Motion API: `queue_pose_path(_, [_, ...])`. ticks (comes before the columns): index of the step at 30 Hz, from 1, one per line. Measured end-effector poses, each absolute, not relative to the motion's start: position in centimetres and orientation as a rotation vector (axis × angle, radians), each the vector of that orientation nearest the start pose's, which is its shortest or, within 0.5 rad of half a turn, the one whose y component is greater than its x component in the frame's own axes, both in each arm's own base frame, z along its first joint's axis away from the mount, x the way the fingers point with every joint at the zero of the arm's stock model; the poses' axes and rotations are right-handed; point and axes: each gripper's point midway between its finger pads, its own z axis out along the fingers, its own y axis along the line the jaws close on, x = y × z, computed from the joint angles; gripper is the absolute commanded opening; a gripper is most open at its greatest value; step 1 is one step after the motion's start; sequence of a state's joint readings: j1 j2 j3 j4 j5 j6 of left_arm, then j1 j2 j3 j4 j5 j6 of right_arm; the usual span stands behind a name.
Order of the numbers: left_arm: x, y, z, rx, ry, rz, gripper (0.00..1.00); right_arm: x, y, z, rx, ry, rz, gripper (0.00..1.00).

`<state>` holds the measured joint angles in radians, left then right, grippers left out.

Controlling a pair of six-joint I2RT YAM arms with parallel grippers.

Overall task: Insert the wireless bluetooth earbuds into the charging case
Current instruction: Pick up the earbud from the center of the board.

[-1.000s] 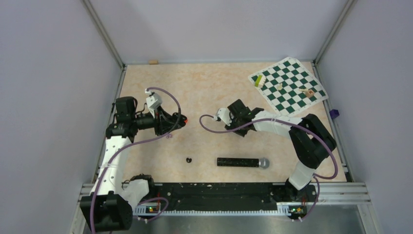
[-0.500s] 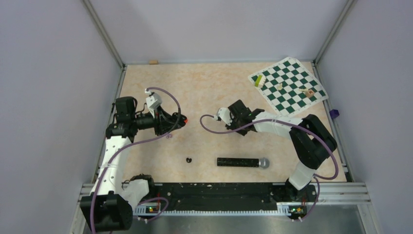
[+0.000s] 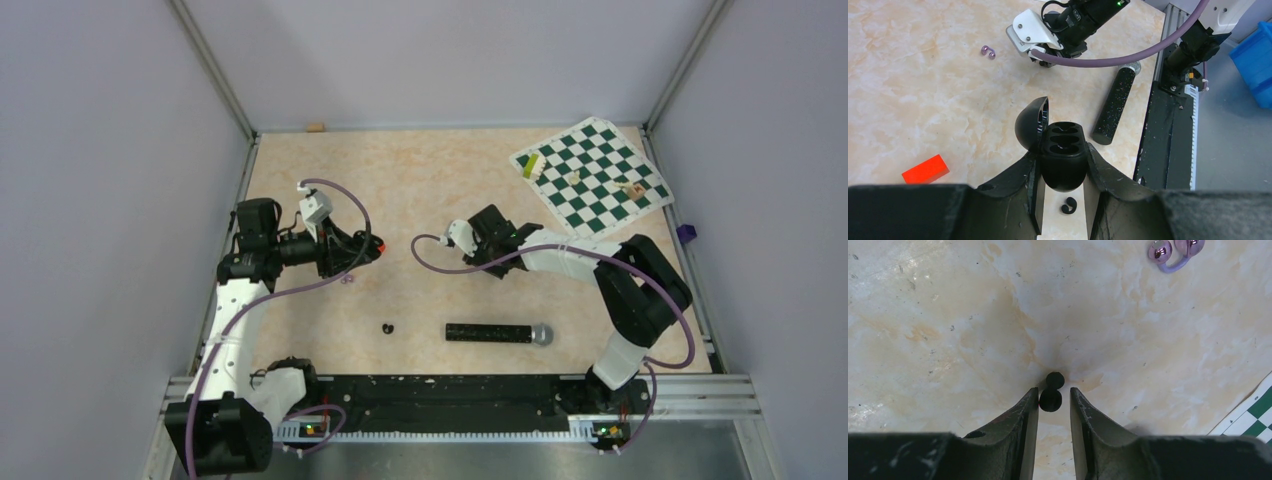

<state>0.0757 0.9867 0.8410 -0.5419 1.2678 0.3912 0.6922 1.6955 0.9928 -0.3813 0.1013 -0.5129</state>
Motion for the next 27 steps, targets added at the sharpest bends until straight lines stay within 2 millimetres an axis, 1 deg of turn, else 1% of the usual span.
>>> queue_pose_path(14, [22.2,-14.6,23.8,0.896,1.674,-1.085,0.00,30.5,20.2,3.0,-1.449,2.199,-0.082,0.29])
queue_pose_path(20, [22.3,-14.6,23.8,0.895,1.674,-1.085,0.00,30.8,20.4,3.7,-1.427,2.182,-0.074,0.24])
queue_pose_path(27, [22.3,-14.6,23.8,0.895,1.674,-1.085,0.00,30.8,20.5,3.9,-1.422,2.178,-0.068,0.13])
